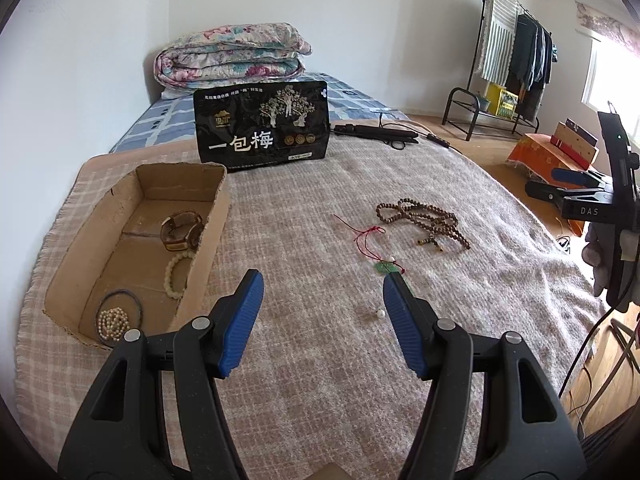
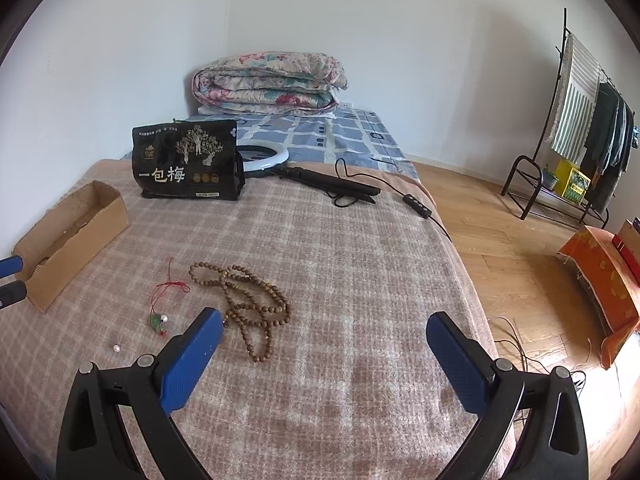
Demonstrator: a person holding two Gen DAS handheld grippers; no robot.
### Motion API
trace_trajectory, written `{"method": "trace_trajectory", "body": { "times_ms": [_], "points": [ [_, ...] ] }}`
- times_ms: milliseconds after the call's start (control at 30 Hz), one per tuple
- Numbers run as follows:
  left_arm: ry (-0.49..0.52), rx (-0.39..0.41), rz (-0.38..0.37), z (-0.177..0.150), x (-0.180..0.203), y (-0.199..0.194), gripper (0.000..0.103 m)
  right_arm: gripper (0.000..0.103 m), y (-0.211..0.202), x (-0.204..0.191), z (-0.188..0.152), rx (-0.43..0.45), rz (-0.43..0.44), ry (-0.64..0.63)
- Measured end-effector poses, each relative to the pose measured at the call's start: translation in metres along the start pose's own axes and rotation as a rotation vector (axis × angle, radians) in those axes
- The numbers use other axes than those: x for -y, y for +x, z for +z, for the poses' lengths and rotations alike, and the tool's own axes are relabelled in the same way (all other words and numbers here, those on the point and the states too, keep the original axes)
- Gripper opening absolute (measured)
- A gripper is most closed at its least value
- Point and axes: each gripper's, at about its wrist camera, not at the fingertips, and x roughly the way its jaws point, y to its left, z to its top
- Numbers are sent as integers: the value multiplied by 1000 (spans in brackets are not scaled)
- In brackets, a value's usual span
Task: Organize jewelry
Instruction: 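Withdraw both tools from the box toward the jade pendant and prayer beads, then move left tool to the green jade pendant while right tool approaches the brown prayer beads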
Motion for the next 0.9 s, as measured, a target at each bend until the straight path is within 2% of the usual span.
{"method": "trace_trajectory", "body": {
  "times_ms": [333,500,900],
  "points": [
    [62,-56,-64,-13,25,30,64,103,38,1,-10,-46,79,10],
    [69,-81,-89,-16,31,45,54,103,54,4,-11,-66,93,10],
    [98,-114,-124,-21,42,68,53,103,85,3,-11,-115,138,8]
  ]
}}
